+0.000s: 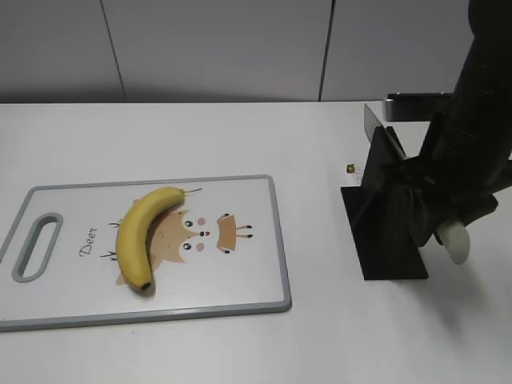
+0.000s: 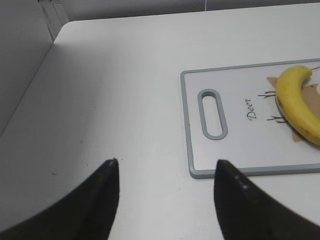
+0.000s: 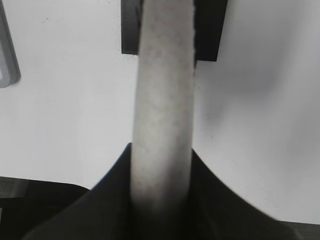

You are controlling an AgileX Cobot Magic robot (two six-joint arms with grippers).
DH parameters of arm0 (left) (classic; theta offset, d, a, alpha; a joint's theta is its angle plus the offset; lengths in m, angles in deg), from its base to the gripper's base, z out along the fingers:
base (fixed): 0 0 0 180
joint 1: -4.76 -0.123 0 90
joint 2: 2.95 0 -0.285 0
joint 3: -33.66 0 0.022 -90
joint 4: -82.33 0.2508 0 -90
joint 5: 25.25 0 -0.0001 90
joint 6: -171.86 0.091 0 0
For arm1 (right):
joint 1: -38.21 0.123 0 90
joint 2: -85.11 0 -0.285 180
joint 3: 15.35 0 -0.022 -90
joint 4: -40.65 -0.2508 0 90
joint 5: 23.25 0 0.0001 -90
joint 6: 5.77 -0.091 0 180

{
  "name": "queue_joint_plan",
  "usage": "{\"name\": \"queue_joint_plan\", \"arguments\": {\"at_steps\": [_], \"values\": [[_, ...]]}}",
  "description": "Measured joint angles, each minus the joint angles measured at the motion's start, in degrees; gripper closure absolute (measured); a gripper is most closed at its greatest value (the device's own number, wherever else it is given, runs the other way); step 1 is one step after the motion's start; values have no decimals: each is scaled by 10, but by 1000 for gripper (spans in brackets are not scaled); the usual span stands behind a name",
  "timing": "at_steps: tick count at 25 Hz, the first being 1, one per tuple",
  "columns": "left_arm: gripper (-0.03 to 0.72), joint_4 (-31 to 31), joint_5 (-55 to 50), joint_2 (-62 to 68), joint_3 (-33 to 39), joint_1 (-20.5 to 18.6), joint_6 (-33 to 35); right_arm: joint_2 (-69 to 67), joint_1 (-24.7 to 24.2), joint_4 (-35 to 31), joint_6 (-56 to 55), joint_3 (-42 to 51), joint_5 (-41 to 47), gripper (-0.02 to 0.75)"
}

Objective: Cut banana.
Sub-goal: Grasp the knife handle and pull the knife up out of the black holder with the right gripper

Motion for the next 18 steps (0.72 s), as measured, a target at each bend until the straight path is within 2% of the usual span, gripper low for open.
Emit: {"name": "queue_joint_plan", "arguments": {"at_steps": [18], "values": [[100, -3, 0, 0, 0, 0, 0, 137, 0, 24, -9, 0, 7, 575]]}}
